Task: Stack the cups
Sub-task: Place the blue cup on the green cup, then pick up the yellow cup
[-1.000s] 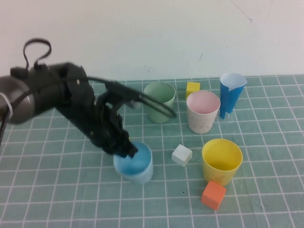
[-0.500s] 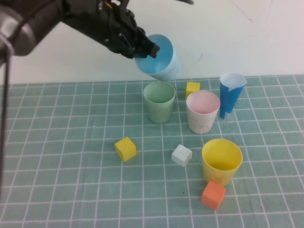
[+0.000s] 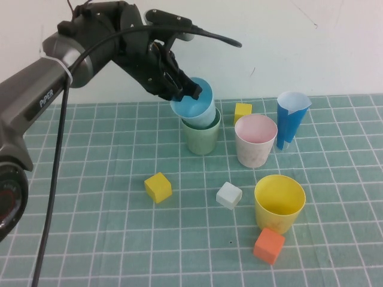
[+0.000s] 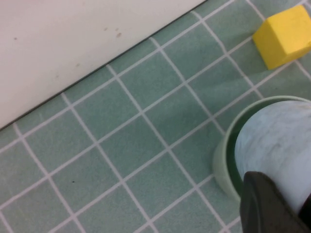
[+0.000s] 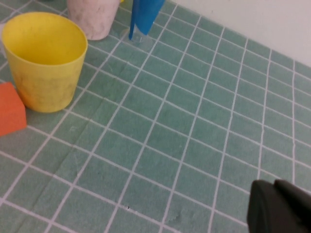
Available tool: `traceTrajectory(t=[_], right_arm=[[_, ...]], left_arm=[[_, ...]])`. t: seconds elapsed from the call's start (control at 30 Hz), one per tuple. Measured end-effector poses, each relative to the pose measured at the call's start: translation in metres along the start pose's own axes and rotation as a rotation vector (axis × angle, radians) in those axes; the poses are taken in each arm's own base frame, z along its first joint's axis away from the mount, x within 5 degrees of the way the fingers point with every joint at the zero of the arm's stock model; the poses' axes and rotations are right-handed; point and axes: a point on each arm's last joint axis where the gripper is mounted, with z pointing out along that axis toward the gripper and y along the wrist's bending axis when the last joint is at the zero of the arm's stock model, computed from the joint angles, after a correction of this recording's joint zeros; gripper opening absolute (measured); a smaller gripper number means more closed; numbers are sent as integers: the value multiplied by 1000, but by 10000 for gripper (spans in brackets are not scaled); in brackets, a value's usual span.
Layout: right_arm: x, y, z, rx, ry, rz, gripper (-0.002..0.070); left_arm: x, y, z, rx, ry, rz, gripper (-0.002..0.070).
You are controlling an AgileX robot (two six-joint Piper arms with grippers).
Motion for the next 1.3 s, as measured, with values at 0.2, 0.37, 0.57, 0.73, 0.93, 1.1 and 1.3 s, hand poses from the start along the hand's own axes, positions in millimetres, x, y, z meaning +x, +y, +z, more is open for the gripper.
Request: traceTrajectory(t=[0.2,0.37,0.57,0.73,0.93,1.1,1.3], right_arm=[[0,0,0,0,0,1,-3],[2,6,-1,-70,29,-5,-3],[-9,11,1,-218,92,-13,-3],[-48,4,7,-420,185,22,-3],[-86,-20,45,-500,240,-61,-3],[-97,-30,90,-575,279,-100,-3],[-107,-5,148,-742,320,-251,-2]], left_arm=[[-1,1,0,-11,-6,12,200],[-7,2,-13,-42,-8,47,312],[-31,2,-93,-178,-144,96,45],[-44,1,-177,-246,-377,106,7],[-35,1,-234,-231,-434,47,2],[-14,-9,-256,-186,-452,61,2],[24,-23,-270,-155,-546,83,0]])
